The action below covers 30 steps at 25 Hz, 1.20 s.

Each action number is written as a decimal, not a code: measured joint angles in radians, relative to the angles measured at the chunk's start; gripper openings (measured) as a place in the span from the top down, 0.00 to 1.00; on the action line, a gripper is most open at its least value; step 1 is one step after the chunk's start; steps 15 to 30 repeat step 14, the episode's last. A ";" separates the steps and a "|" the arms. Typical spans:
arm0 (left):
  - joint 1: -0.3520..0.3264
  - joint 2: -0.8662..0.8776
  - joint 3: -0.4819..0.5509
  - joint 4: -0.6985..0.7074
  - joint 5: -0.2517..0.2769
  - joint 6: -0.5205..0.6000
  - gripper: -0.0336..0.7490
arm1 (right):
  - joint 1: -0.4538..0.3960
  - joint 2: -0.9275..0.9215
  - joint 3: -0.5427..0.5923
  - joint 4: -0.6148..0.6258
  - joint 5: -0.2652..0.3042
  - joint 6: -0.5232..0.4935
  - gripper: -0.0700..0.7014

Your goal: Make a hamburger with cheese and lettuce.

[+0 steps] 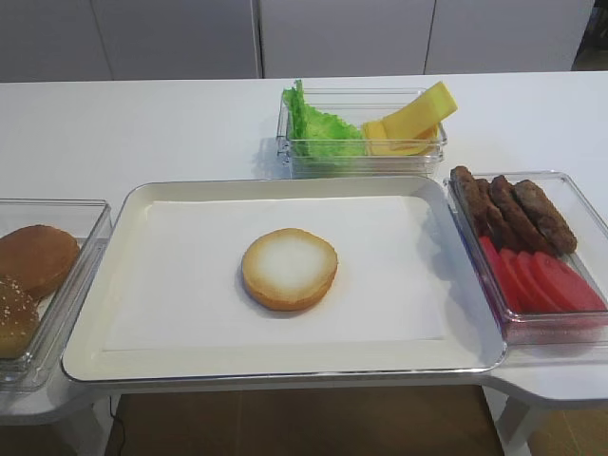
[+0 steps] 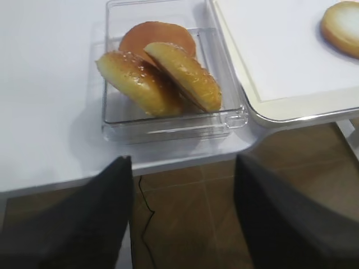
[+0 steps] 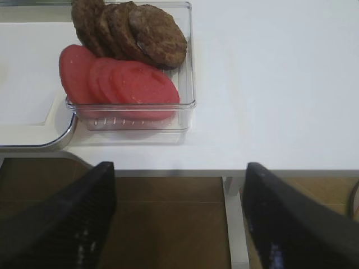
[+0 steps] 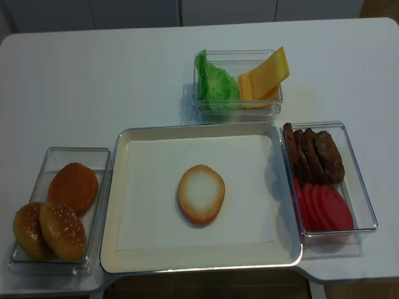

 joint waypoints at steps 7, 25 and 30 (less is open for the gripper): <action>0.087 0.000 0.000 0.000 0.000 0.000 0.42 | 0.000 0.000 0.000 0.000 0.000 0.000 0.20; 0.087 0.000 0.000 0.000 0.000 0.000 0.42 | 0.000 0.000 0.000 0.000 0.000 0.000 0.20; 0.087 0.000 0.000 0.000 0.000 0.000 0.42 | 0.000 0.000 0.000 0.000 0.000 0.000 0.20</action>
